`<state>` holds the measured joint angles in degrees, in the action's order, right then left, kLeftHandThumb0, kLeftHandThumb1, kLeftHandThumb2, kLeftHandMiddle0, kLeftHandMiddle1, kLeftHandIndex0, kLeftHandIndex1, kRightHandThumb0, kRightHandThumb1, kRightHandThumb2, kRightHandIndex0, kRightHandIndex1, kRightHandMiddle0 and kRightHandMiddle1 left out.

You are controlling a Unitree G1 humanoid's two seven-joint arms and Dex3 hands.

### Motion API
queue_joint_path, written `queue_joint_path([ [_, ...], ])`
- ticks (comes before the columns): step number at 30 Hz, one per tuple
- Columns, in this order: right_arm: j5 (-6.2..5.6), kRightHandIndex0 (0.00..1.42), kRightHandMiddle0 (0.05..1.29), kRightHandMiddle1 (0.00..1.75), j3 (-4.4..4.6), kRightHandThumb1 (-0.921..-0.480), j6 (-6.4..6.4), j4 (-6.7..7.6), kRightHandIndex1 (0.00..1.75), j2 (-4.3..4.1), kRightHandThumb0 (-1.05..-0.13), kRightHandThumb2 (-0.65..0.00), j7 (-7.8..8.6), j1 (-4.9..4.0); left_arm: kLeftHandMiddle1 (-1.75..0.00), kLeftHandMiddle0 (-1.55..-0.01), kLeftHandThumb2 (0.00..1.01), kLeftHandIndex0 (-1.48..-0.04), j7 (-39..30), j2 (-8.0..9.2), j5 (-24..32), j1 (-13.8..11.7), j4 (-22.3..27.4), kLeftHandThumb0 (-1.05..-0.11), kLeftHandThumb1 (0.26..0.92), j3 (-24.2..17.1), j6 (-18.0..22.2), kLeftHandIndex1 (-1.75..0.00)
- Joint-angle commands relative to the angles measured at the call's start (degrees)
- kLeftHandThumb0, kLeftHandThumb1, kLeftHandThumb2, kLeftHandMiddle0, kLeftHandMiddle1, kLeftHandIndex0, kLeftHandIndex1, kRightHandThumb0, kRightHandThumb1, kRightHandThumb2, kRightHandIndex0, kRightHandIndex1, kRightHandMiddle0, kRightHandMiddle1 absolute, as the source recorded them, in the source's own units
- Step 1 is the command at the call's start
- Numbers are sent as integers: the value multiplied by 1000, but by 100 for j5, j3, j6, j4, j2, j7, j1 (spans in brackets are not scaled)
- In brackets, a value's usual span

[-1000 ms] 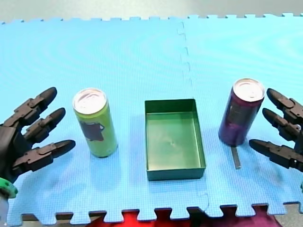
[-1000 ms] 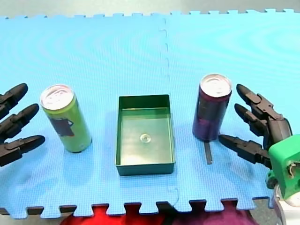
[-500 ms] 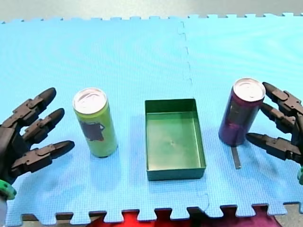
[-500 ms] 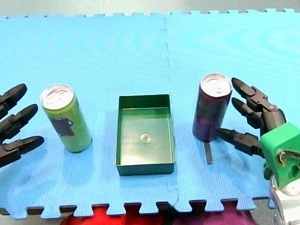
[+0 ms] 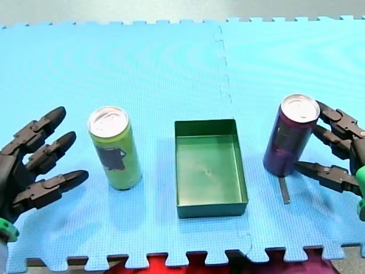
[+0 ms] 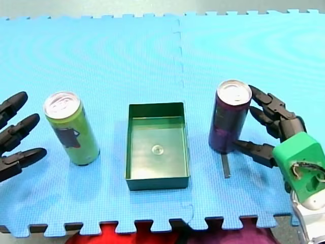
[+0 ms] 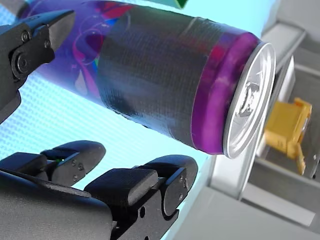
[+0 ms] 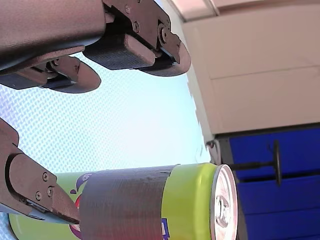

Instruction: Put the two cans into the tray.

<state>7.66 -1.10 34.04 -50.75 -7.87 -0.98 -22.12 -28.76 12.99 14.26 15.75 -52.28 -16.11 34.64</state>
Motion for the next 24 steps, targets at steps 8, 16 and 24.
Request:
queue_joint_path([
  [8, -725, 509, 431, 1, -291, -655, 83, -140, 3, 191, -896, -3, 458, -71, -6, -521, 0, -488, 66, 40, -17, 47, -84, -841, 643, -19, 90, -2],
  [16, -1137, 523, 442, 4, -523, -657, 303, -555, 6, 312, -899, -1, 894, -208, -5, -527, 0, -493, 63, 46, -20, 65, -150, -834, 644, -26, 141, -2],
  [24, -1147, 540, 457, 6, -578, -662, 436, -688, 9, 338, -929, -2, 990, -283, -3, -529, 0, -494, 64, 56, -22, 88, -180, -829, 644, -32, 152, -1],
])
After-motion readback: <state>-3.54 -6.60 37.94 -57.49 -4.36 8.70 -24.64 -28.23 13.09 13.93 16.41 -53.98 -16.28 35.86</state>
